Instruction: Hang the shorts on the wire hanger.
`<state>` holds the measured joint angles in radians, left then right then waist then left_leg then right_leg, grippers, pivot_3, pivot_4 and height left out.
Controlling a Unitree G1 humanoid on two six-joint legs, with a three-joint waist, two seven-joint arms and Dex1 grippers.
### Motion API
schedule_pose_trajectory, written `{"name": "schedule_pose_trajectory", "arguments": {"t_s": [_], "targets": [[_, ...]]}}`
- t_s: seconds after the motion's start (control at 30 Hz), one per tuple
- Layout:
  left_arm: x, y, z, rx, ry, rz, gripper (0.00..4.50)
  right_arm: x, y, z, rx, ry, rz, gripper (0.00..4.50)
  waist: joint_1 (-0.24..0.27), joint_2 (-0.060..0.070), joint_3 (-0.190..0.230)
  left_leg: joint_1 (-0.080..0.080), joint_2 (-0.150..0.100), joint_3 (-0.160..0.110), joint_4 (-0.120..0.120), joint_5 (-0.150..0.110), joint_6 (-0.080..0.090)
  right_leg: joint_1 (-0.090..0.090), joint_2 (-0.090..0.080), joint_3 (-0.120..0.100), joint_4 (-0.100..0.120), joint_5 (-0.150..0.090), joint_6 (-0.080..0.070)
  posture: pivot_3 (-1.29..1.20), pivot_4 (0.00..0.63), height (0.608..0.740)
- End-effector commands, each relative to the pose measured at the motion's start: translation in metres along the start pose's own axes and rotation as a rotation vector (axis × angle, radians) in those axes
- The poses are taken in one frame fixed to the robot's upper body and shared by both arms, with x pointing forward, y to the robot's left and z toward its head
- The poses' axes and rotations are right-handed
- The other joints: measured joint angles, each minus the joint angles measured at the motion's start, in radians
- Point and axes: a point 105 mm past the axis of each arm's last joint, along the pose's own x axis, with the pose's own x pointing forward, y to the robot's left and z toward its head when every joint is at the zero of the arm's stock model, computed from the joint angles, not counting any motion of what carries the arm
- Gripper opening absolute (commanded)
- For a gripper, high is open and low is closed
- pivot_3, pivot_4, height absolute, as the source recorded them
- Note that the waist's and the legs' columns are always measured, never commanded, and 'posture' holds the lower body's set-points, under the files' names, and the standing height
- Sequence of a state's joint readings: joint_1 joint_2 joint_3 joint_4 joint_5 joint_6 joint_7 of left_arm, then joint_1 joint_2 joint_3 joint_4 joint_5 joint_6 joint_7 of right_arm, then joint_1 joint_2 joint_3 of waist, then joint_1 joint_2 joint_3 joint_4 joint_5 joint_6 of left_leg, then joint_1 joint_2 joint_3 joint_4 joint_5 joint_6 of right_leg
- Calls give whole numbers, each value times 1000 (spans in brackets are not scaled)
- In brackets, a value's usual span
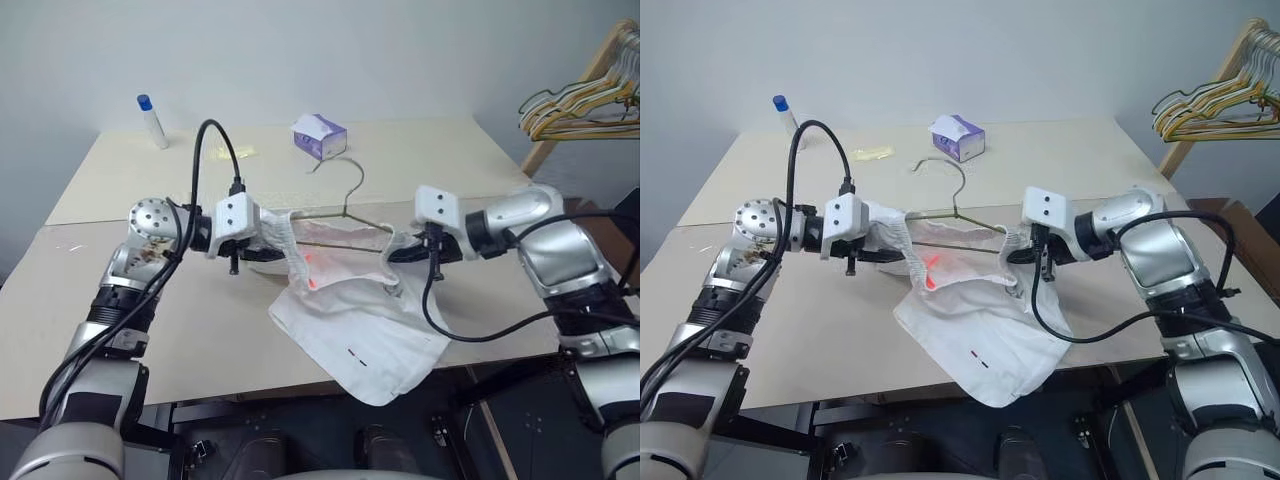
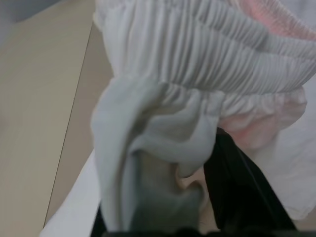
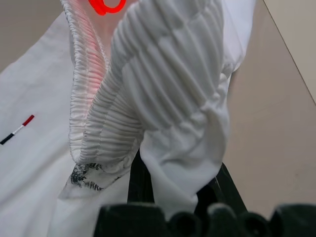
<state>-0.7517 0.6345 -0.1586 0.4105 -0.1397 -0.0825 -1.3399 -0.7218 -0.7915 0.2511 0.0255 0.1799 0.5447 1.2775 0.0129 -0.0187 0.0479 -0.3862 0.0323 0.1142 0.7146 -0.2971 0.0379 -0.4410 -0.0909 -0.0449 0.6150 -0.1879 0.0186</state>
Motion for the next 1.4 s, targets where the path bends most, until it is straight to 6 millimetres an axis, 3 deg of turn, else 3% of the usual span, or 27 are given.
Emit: {"name": "schedule_pose_trajectory", "arguments": {"t_s": [0.03,0.17,0.2,0.27,0.37,0.53,0.7,1.0,1.13,1.4], "targets": [[-23,21,14,37,-23,93,3006,-26,-1,-2,82,-42,-100,0,0,0,0,0,0,0,0,0,0,0,0,0,0,0,0,24,0,740],[-48,49,18,70,-13,278,4309,-44,14,-20,244,-79,-174,0,0,0,0,0,0,0,0,0,0,0,0,0,-1,0,0,4,0,740],[-54,58,23,69,-31,354,4463,-48,17,-25,292,-87,-211,0,-1,0,0,0,0,-1,0,0,0,1,0,-1,-2,0,0,1,0,740],[-61,69,33,48,-84,451,4463,-56,20,-35,368,-91,-282,0,-1,-1,0,1,0,-1,0,0,0,1,-1,-1,-1,0,0,-5,0,740],[-64,67,68,-92,-358,501,4463,-70,23,-51,515,-112,-429,0,-2,-1,-1,2,0,-1,1,-1,1,2,-1,0,0,0,0,-11,0,740],[-48,36,109,-226,-609,451,4463,-102,18,-79,781,-154,-727,0,-9,0,-3,4,-1,-5,1,-1,1,3,-1,4,1,1,1,-56,0,740],[-34,17,138,-312,-732,375,4463,-140,20,-101,999,-150,-971,0,-24,1,-4,4,-1,-5,1,-4,8,3,-1,5,0,3,1,-104,0,740],[-25,13,146,-368,-719,246,4463,-199,17,-127,1163,-14,-1315,0,-86,17,-14,19,-2,-4,-2,-6,10,17,0,7,-3,1,5,-141,6,740],[-23,9,150,-350,-719,203,4463,-232,6,-126,1166,-30,-1492,0,-109,18,-15,19,-2,-4,-2,-6,11,17,0,9,-3,1,4,-138,8,740],[-23,9,153,-339,-731,186,4463,-279,-20,-133,1251,-70,-1665,0,-126,20,-15,19,-3,-3,-2,-7,11,17,0,12,-3,1,4,-137,1,740]]}}
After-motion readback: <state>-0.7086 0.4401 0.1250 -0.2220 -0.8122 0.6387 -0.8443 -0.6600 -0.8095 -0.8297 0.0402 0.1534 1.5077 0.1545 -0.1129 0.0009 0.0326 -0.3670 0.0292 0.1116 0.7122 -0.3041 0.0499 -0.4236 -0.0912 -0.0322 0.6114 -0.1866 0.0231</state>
